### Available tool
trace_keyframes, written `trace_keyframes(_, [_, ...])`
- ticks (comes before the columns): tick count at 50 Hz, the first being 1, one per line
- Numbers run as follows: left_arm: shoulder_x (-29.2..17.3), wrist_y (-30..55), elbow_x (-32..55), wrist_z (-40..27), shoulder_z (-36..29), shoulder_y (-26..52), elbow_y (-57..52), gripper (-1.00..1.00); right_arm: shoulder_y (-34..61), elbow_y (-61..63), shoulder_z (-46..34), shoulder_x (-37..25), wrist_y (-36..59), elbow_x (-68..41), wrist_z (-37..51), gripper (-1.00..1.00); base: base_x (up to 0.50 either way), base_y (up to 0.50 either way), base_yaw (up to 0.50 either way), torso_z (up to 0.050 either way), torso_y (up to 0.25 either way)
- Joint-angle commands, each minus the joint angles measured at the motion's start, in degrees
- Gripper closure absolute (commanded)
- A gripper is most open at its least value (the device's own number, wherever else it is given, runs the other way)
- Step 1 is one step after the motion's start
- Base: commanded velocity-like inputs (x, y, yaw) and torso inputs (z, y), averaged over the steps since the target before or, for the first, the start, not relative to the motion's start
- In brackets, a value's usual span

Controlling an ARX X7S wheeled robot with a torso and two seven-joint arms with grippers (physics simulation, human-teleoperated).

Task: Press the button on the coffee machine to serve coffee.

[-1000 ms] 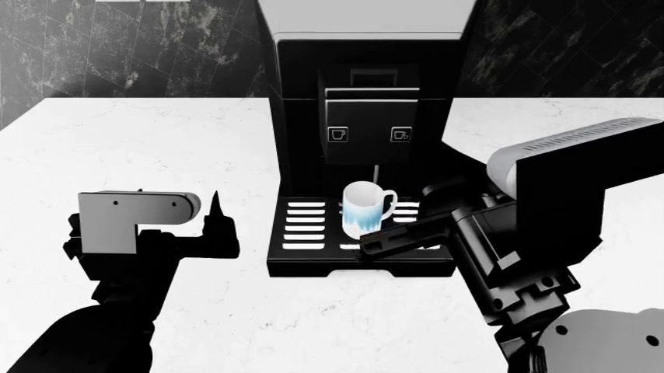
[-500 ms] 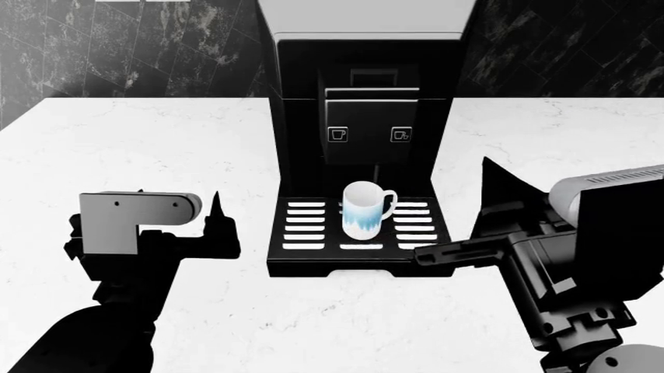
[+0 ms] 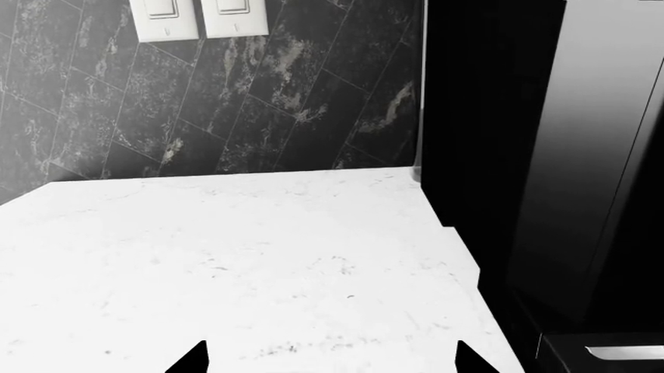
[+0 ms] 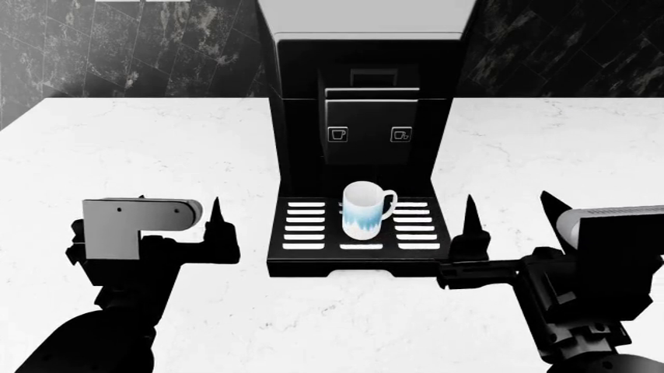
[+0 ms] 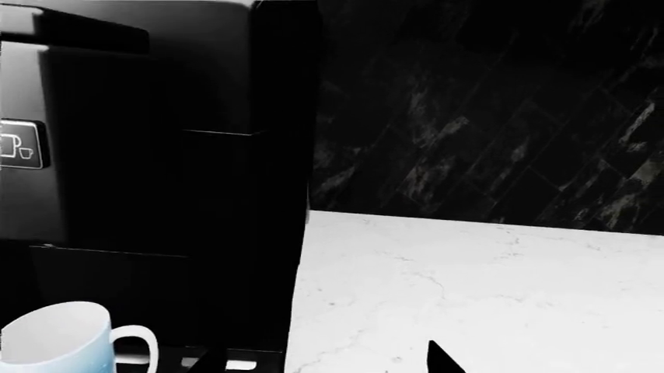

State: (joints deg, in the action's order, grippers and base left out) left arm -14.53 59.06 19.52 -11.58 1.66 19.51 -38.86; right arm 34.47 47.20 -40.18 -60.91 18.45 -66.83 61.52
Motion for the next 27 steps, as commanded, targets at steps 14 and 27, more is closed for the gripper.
trace_keyframes(14, [0.19, -4.52, 0.22, 0.83, 0.03, -2.50, 2.60, -1.00, -7.69, -7.00, -0.79, 0.01, -4.45, 5.63, -3.57, -1.00, 0.00, 0.00, 0.00, 0.000, 0.000])
trace_keyframes(27, [-0.16, -6.74, -0.96, 0.35, -1.14, -3.40, 5.02, -1.00, -10.77, -10.02, -1.01, 0.49, -7.53, 6.89, -5.26, -1.00, 0.00, 0.00, 0.00, 0.000, 0.000])
